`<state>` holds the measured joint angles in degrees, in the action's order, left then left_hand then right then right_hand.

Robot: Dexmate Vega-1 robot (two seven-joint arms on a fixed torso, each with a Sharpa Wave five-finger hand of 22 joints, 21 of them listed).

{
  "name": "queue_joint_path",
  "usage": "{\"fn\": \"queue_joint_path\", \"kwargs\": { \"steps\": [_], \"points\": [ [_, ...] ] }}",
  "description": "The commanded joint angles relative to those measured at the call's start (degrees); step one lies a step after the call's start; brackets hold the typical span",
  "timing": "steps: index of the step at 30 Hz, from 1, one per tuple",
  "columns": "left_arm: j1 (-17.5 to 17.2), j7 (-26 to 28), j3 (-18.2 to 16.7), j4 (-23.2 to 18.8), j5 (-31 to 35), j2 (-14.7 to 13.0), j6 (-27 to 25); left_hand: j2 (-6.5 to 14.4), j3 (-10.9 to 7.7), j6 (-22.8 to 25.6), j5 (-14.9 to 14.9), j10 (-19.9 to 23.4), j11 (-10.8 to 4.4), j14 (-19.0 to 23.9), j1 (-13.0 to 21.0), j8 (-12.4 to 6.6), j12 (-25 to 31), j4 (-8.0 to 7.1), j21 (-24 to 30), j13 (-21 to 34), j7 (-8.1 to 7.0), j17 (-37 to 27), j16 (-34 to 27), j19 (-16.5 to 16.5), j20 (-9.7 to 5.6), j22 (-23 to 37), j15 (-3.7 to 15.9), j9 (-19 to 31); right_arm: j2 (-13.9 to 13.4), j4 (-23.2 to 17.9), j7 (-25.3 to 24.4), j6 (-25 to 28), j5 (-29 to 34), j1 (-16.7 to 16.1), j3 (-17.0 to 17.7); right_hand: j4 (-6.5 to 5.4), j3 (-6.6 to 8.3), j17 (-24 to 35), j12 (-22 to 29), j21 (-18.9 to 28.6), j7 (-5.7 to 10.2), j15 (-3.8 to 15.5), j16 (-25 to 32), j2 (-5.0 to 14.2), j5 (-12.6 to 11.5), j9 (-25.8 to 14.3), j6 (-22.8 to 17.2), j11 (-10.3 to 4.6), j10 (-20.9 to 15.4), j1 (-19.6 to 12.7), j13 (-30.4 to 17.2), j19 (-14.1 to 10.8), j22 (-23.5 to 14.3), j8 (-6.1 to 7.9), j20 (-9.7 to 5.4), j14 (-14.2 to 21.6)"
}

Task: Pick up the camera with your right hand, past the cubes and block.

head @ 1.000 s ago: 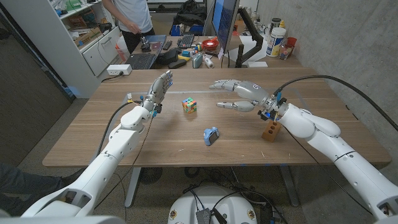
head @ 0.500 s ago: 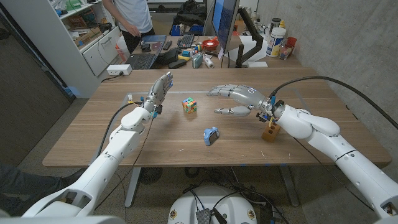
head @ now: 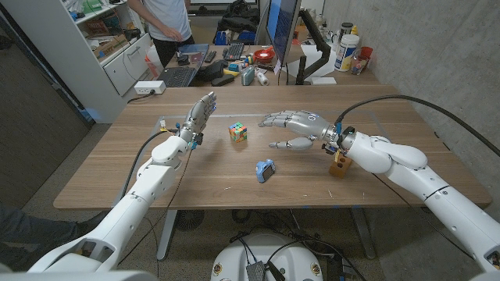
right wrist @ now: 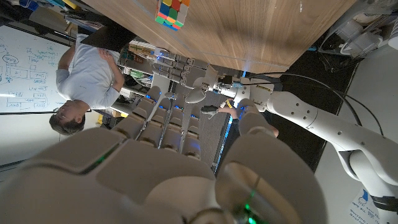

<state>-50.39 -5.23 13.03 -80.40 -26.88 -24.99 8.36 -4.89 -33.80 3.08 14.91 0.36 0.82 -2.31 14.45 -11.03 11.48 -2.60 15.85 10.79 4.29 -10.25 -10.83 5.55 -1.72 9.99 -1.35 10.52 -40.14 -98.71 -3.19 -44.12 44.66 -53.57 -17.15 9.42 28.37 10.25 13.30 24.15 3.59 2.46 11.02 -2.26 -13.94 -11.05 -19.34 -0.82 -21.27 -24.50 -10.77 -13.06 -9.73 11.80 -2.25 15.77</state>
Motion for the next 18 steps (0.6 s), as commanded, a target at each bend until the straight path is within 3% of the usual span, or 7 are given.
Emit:
{"fn": "queue_joint_path", "kwargs": {
  "steps": [1,9,13,18],
  "points": [
    [0.07,-0.21,-0.22,-0.17,-0.17,-0.20,0.10,0.61,0.33,0.19,0.52,-0.09,0.16,-0.51,0.20,-0.26,0.10,-0.08,-0.44,0.19,0.22,-0.31,0.00,0.10,0.13,0.30,0.17,0.23,-1.40,-0.86,2.42,0.66,-0.34,0.32,-1.61,-0.03,0.53,0.26,0.02,-0.12,-0.09,1.95,-0.04,-0.18,-0.44,-0.23,0.27,-0.16,-0.35,-0.74,-0.27,-0.37,-0.23,-0.35,-0.74,0.43],
    [0.21,-0.46,-0.16,-0.20,-0.20,-0.22,0.21,0.64,0.42,0.16,0.52,-0.03,0.00,-0.55,0.21,-0.25,0.13,-0.08,-0.62,0.19,0.20,-0.31,0.00,0.12,0.18,0.30,0.11,0.23,-1.82,-1.99,2.65,1.40,0.99,0.10,-1.80,0.01,0.76,0.27,-0.13,-0.49,-0.07,1.88,-0.10,-0.27,-0.50,-0.24,0.68,-0.08,-0.04,-1.29,-0.29,-0.32,-0.24,-0.47,-0.59,0.29],
    [0.16,-0.41,-0.13,-0.37,-0.22,-0.14,0.26,0.66,0.45,0.15,0.52,-0.05,-0.14,-0.53,0.22,-0.24,0.12,-0.08,-0.69,0.19,0.14,-0.31,0.00,0.08,0.26,0.31,0.16,0.23,-2.16,-2.72,2.61,1.78,1.88,-0.05,-1.75,0.07,1.03,0.28,-0.30,-0.78,-0.12,1.71,-0.11,-0.24,-0.53,-0.24,0.83,-0.93,0.35,-1.84,-0.31,-0.28,-0.25,-0.48,-0.51,0.26],
    [0.09,-0.31,-0.10,-0.75,-0.21,-0.09,0.24,0.69,0.48,0.17,0.53,-0.05,-0.10,-0.52,0.23,-0.25,0.13,-0.08,-0.75,0.19,0.06,-0.30,-0.01,0.04,0.25,0.31,0.21,0.23,-2.64,-3.24,3.08,2.01,2.89,0.35,-2.14,0.15,1.24,0.29,-0.41,-1.01,-0.05,1.62,-0.09,-0.19,-0.53,-0.25,0.92,-0.95,0.65,-2.29,-0.32,-0.16,-0.26,-0.48,-0.45,0.30]
  ]
}}
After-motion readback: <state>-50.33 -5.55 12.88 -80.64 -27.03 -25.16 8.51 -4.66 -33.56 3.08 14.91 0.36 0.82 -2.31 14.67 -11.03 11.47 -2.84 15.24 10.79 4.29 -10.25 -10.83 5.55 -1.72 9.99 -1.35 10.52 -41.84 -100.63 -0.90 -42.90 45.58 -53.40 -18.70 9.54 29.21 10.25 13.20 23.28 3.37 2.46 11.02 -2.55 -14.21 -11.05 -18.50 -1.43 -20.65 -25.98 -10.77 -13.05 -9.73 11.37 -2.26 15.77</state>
